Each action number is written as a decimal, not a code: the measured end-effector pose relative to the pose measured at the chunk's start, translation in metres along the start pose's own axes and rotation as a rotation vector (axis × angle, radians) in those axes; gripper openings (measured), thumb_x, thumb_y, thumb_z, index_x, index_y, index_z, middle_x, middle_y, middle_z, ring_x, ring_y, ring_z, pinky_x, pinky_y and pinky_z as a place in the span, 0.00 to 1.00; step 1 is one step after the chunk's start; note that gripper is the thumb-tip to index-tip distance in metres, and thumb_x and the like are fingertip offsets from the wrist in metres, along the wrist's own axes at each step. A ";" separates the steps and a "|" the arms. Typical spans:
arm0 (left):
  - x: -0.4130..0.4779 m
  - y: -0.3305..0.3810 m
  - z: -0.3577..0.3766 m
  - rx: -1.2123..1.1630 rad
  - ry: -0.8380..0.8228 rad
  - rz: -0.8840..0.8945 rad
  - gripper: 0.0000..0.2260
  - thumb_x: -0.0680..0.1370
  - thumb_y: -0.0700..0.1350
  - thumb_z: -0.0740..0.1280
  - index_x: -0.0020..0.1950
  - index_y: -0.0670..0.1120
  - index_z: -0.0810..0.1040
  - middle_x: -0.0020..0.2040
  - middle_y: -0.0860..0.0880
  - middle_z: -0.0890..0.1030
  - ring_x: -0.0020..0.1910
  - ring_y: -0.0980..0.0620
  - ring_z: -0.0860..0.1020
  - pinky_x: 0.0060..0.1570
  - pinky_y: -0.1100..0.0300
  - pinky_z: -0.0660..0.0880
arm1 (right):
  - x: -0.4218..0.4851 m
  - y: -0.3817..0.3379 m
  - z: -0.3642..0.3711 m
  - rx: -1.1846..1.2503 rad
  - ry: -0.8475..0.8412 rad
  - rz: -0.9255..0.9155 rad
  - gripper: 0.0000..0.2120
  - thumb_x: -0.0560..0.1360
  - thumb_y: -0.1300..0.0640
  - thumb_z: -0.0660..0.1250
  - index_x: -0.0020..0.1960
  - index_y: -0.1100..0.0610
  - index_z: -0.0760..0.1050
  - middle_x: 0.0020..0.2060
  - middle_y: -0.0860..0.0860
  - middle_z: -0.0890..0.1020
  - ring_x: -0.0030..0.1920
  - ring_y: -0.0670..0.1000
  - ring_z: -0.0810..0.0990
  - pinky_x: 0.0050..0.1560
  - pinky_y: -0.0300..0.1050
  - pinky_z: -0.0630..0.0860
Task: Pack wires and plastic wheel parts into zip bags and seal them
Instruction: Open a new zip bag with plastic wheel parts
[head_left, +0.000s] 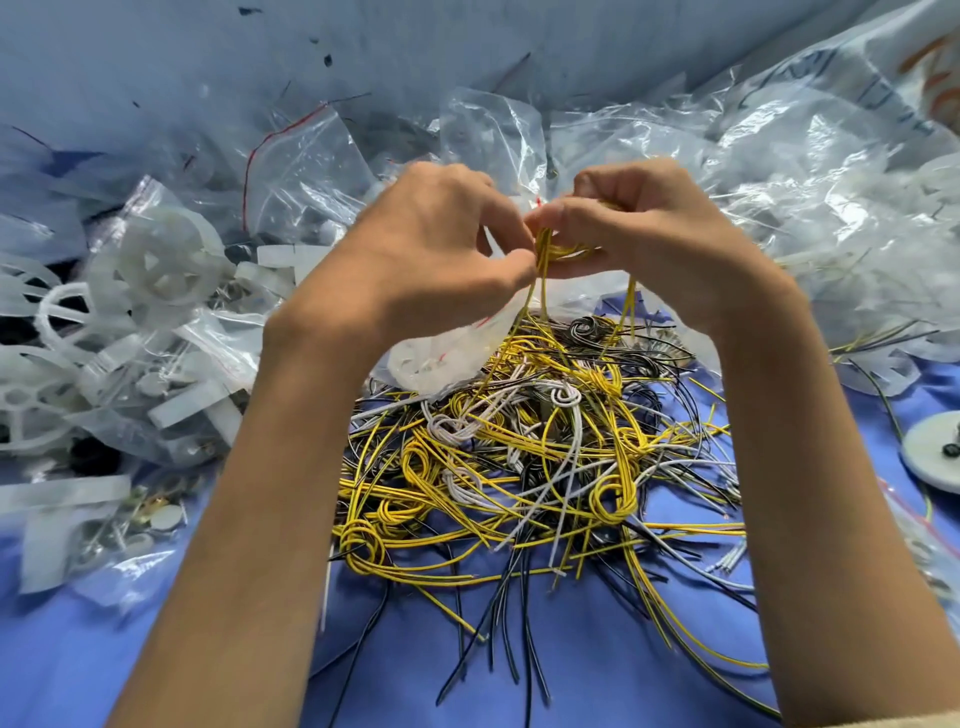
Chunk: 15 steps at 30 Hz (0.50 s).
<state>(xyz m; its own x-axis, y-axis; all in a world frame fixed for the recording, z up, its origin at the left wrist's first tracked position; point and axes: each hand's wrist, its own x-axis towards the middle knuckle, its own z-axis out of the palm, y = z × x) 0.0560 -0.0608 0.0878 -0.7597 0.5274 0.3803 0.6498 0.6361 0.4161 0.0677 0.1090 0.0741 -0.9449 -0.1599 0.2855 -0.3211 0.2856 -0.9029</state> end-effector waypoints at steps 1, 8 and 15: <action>0.000 0.000 0.000 -0.003 -0.003 0.001 0.12 0.67 0.53 0.62 0.42 0.54 0.84 0.42 0.52 0.81 0.40 0.55 0.78 0.36 0.72 0.67 | 0.000 0.000 0.000 0.037 0.017 -0.004 0.13 0.77 0.65 0.64 0.34 0.61 0.70 0.36 0.57 0.82 0.39 0.52 0.83 0.45 0.47 0.82; 0.000 -0.002 -0.001 -0.026 0.016 -0.025 0.08 0.70 0.50 0.63 0.41 0.53 0.82 0.39 0.56 0.81 0.39 0.56 0.78 0.37 0.71 0.68 | 0.001 -0.002 0.000 0.072 -0.021 0.046 0.09 0.81 0.56 0.57 0.43 0.55 0.64 0.33 0.52 0.80 0.30 0.52 0.82 0.35 0.45 0.81; 0.002 -0.004 0.000 -0.037 0.038 -0.028 0.10 0.75 0.49 0.66 0.56 0.51 0.78 0.40 0.59 0.77 0.41 0.59 0.77 0.44 0.61 0.73 | -0.001 -0.003 0.002 0.007 -0.116 0.047 0.06 0.81 0.56 0.57 0.45 0.53 0.64 0.40 0.50 0.76 0.31 0.47 0.71 0.27 0.36 0.70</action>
<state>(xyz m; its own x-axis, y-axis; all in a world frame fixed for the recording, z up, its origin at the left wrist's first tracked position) 0.0516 -0.0626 0.0871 -0.7765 0.4876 0.3990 0.6294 0.6287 0.4567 0.0701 0.1064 0.0762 -0.9452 -0.2549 0.2042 -0.2760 0.2890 -0.9167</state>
